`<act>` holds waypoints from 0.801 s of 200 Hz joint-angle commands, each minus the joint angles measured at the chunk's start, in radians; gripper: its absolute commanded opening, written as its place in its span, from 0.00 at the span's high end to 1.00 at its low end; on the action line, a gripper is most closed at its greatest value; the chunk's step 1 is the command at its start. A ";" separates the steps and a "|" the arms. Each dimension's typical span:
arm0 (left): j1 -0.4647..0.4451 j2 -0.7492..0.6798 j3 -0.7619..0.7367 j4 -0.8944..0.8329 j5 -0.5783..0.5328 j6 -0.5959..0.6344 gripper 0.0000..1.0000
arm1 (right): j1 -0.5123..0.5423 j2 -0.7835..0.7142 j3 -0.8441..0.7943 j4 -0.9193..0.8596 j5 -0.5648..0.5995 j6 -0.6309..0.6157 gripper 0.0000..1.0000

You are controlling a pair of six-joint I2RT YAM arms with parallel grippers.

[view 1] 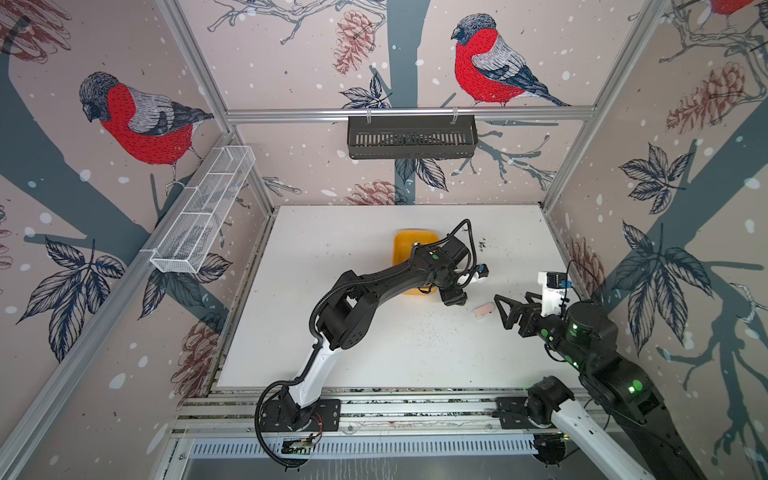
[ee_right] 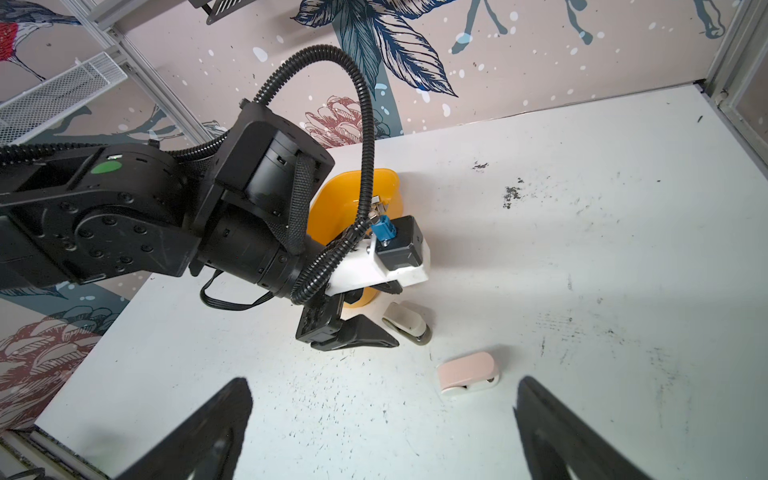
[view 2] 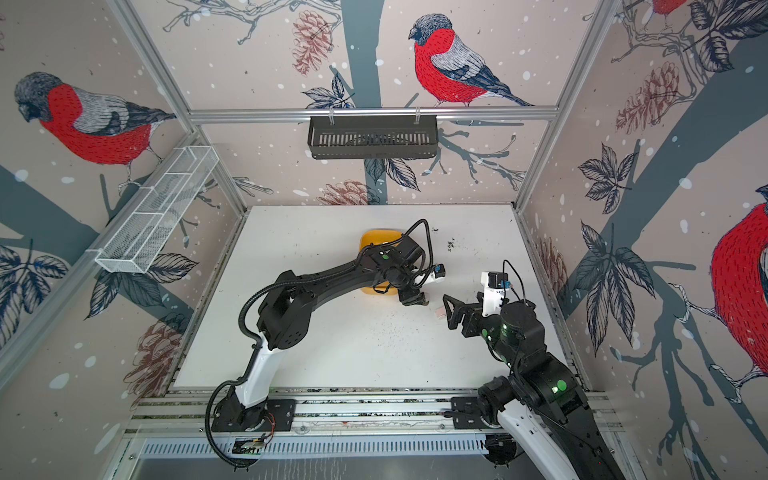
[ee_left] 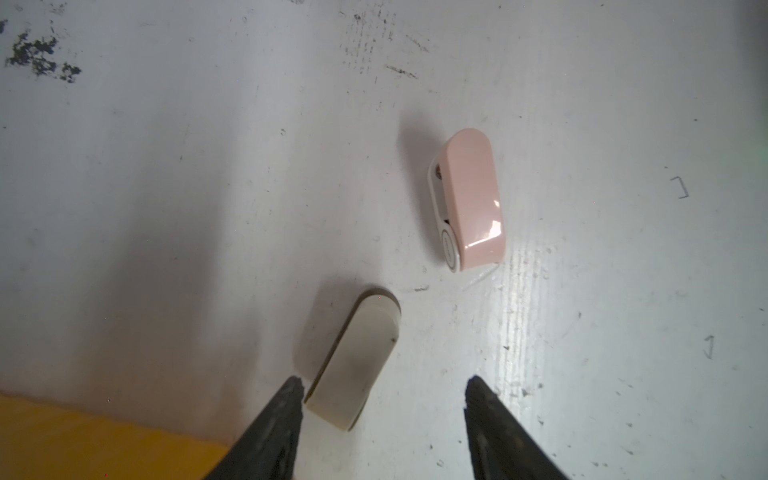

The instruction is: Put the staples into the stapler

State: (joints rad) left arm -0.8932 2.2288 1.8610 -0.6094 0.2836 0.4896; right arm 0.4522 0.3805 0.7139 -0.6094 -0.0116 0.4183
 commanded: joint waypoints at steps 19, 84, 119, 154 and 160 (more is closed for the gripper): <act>-0.002 0.054 0.068 -0.010 -0.030 0.040 0.39 | -0.055 0.005 -0.005 0.047 -0.060 -0.028 0.00; -0.006 0.124 0.154 -0.108 0.009 0.058 0.46 | -0.127 -0.004 -0.013 0.056 -0.114 -0.047 0.00; -0.008 0.130 0.153 -0.140 0.014 0.062 0.48 | -0.127 -0.003 -0.012 0.057 -0.115 -0.048 0.00; -0.013 0.137 0.153 -0.148 -0.010 0.055 0.53 | -0.127 -0.005 -0.012 0.057 -0.114 -0.046 0.00; -0.012 0.137 0.152 -0.148 -0.012 0.052 0.55 | -0.128 -0.006 -0.013 0.057 -0.113 -0.047 0.00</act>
State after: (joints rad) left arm -0.9005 2.3600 2.0075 -0.7227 0.2745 0.5282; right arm 0.3244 0.3779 0.7010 -0.5812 -0.1211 0.3866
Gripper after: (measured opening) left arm 0.498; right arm 0.997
